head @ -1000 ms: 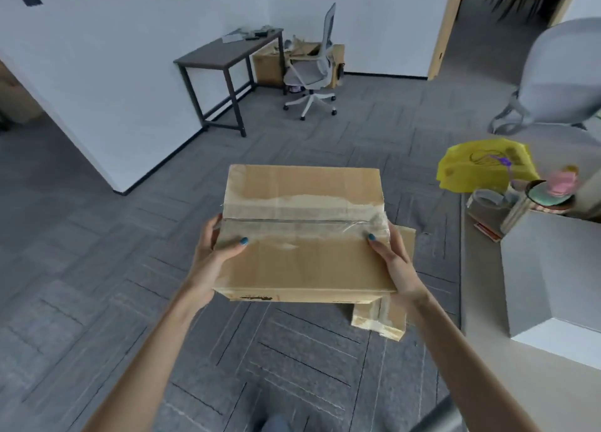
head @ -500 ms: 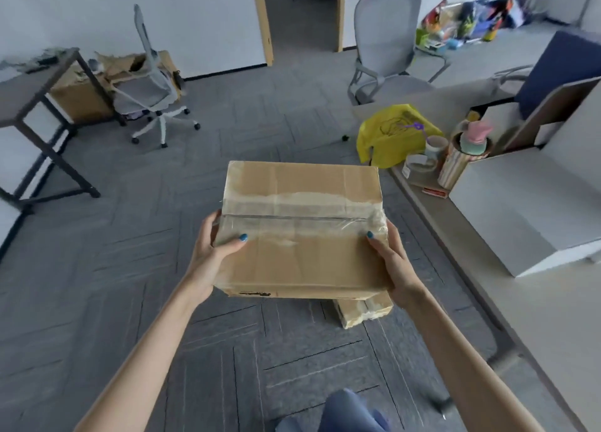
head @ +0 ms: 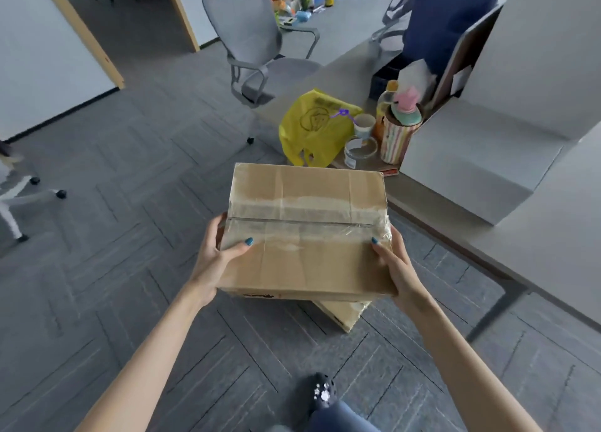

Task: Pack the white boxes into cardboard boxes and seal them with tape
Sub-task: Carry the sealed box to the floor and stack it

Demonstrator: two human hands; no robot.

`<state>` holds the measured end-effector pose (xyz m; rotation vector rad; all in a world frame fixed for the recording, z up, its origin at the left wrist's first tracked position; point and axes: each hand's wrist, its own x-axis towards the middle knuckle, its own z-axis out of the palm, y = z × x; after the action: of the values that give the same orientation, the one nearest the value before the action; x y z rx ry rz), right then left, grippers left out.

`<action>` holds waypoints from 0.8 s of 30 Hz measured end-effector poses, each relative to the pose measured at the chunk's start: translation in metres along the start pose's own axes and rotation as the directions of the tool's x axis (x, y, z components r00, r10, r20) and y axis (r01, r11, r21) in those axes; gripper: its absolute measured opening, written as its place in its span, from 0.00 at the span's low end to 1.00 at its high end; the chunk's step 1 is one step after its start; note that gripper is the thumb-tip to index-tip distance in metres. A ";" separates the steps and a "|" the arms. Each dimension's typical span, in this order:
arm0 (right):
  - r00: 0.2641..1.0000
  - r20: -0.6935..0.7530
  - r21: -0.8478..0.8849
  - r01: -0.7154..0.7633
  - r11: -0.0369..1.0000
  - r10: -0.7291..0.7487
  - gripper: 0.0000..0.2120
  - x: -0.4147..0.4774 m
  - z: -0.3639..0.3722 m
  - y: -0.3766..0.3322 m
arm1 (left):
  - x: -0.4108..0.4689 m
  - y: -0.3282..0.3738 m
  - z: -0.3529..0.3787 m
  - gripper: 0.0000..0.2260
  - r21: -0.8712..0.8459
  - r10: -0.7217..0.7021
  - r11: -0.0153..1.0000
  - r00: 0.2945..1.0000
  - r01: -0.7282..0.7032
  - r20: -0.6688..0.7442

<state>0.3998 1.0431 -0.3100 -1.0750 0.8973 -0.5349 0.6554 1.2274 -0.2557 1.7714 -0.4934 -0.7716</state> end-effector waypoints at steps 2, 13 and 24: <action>0.998 -0.055 0.013 0.008 1.000 -0.007 0.28 0.015 0.005 0.009 | 0.032 -0.004 0.001 0.29 0.021 -0.003 1.000 0.999 0.002 0.055; 0.936 -0.348 0.121 -0.003 0.993 0.045 0.26 0.052 0.019 0.104 | 0.173 -0.079 0.025 0.32 0.136 -0.058 0.991 0.920 0.005 0.389; 0.808 -0.586 0.199 0.070 0.978 0.062 0.20 0.136 -0.012 0.329 | 0.290 -0.296 0.101 0.35 0.163 -0.001 0.980 0.816 -0.114 0.578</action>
<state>0.4503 1.0667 -0.6620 -0.7132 1.3476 -0.9803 0.7746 1.0626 -0.6306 1.6647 -1.0524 -1.2635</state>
